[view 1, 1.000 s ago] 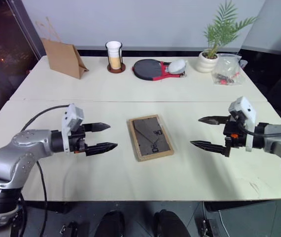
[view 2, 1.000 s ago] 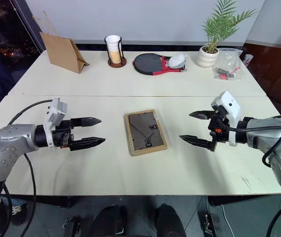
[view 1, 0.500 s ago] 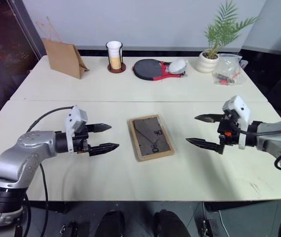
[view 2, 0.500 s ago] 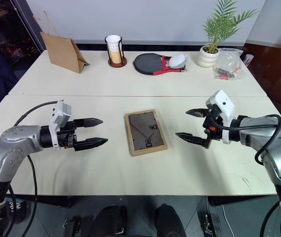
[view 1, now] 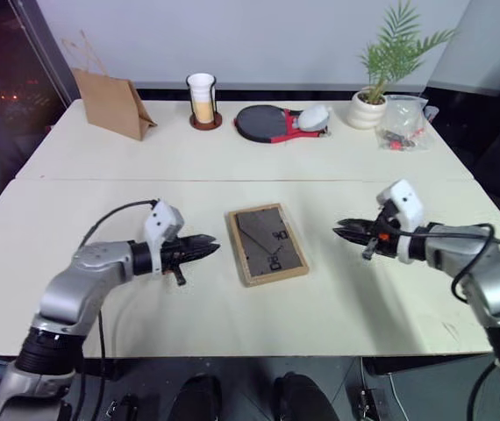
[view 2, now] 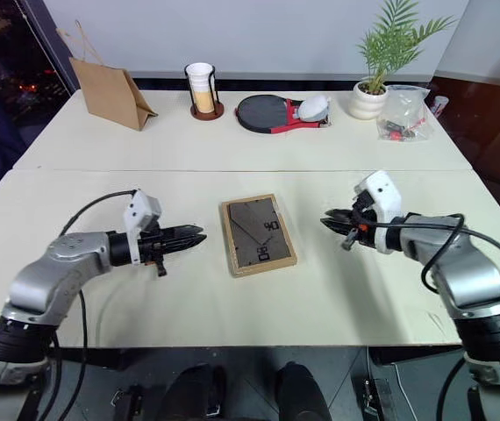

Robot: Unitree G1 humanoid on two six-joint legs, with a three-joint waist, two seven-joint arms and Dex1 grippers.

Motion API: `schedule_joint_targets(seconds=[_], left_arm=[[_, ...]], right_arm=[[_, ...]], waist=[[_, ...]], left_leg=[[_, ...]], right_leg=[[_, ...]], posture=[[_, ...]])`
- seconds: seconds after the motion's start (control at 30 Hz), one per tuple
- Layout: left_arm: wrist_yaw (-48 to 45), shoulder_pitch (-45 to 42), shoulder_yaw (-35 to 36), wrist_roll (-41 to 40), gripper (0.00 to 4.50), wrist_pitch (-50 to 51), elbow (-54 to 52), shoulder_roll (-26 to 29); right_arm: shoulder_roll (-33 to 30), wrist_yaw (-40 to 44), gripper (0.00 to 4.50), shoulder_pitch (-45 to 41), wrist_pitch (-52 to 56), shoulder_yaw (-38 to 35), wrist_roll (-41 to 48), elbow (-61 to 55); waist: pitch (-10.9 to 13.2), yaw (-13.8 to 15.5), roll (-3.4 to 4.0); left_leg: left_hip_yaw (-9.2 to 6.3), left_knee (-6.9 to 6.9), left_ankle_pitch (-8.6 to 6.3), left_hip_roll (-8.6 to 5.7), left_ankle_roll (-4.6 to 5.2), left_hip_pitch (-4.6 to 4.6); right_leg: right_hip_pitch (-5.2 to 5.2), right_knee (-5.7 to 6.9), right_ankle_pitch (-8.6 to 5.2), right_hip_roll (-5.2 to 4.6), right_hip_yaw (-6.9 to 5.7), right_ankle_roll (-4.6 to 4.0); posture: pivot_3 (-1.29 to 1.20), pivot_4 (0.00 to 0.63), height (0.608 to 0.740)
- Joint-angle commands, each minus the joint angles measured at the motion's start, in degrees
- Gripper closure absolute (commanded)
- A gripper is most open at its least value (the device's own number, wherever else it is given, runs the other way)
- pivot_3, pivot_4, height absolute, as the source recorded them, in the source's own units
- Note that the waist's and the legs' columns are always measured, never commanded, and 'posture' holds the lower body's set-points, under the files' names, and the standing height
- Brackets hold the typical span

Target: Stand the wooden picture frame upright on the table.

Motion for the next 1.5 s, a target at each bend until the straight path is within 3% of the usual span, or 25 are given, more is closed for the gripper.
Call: schedule_joint_targets(seconds=[0.03,0.3,0.5,1.07,1.3,1.4,1.5], left_arm=[[1.6,0.4,-2.7,2.8,4.47,-2.5,0.3,-2.4],[5.7,-0.5,-6.7,9.6,4.47,-7.0,7.5,-7.9],[5.9,0.3,-6.8,12.0,4.47,-8.2,8.1,-7.7],[-0.2,3.9,-4.1,10.6,4.47,-3.8,3.1,1.9],[-5.8,4.7,-0.2,6.4,4.47,-0.7,2.9,7.1],[-8.1,2.2,4.6,-3.9,3.67,11.8,2.2,7.4],[-9.0,0.1,6.0,-10.2,2.2,21.9,2.1,7.4]], right_arm=[[2.9,-2.3,4.49,-0.7,-2.3,2.8,-3.4,1.5],[12.5,-8.3,4.49,-1.8,-6.4,8.6,-10.9,9.3],[15.7,-5.8,4.49,-1.4,-3.4,11.8,-10.5,5.2],[16.7,-3.6,4.49,0.7,5.6,15.8,-10.8,-5.4],[9.5,-2.6,4.49,1.8,2.9,12.3,-12.8,-6.1],[5.5,0.7,4.5,2.1,1.6,7.7,-9.6,-9.0],[4.3,1.8,4.5,1.9,1.0,7.0,-8.8,-9.5]], waist=[[0.0,0.0,0.0],[0.0,-0.2,0.0],[-0.1,-0.2,0.03],[-0.1,-0.4,0.03],[-0.1,-0.2,0.03],[-0.1,0.0,0.02],[-0.1,0.0,-0.01]], left_leg=[[0.0,0.03,0.0,0.0,0.0,0.0],[0.02,0.17,-0.02,-0.04,0.03,0.01],[0.01,0.21,-0.02,0.01,0.03,0.06],[0.0,0.21,-0.02,0.11,0.04,0.11],[0.0,0.2,-0.03,0.09,0.04,0.1],[0.0,0.21,-0.03,0.08,0.04,0.04],[-0.03,0.24,-0.03,0.06,0.04,0.03]], right_leg=[[0.01,0.01,0.0,0.0,0.0,0.01],[0.02,0.11,0.02,0.01,0.02,0.03],[0.03,0.22,0.04,0.06,0.04,0.04],[0.01,0.35,0.02,0.04,0.03,0.02],[-0.01,0.35,0.01,0.03,0.02,0.01],[-0.05,0.34,0.01,-0.02,0.02,0.01],[-0.02,0.33,0.02,-0.03,-0.03,0.02]], posture=[[0.0,0.15,0.74],[0.0,0.15,0.74],[0.0,0.15,0.74],[0.0,0.15,0.74],[0.0,0.15,0.74],[0.0,0.15,0.74],[0.0,0.15,0.74]])
